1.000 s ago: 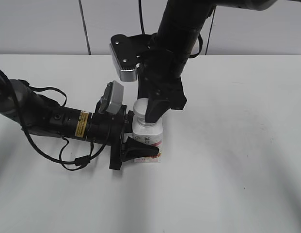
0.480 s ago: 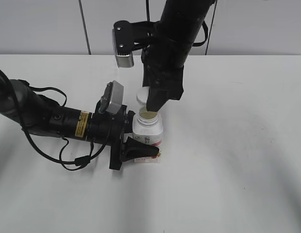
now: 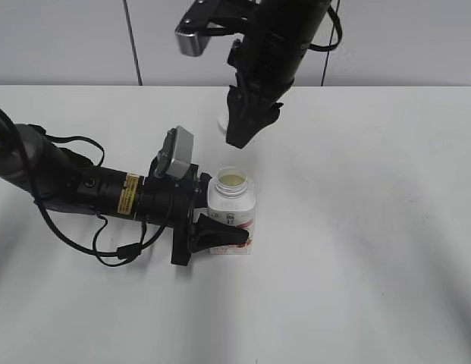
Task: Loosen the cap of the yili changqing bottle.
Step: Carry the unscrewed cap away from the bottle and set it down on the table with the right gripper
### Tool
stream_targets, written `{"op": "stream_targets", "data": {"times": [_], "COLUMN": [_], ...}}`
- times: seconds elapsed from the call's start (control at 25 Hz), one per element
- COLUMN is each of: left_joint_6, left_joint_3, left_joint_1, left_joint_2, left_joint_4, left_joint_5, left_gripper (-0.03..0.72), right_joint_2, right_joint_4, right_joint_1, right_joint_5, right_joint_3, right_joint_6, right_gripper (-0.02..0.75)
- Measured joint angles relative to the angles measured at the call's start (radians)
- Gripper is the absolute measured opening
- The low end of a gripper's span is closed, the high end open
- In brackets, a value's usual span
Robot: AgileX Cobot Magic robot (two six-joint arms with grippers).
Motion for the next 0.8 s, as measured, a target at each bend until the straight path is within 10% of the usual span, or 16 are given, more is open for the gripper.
{"op": "stream_targets", "data": {"times": [0.8], "left_joint_6": [0.000], "left_joint_3": [0.000], "left_joint_1": [0.000], "left_joint_2": [0.000], "left_joint_4": [0.000], "left_joint_5": [0.001], "left_gripper": [0.420], "right_joint_2": [0.000], "right_joint_4": [0.048], "right_joint_1": [-0.538], "right_joint_5": [-0.098], "right_joint_3": [0.108], "right_joint_6": [0.486], "right_gripper": [0.398]}}
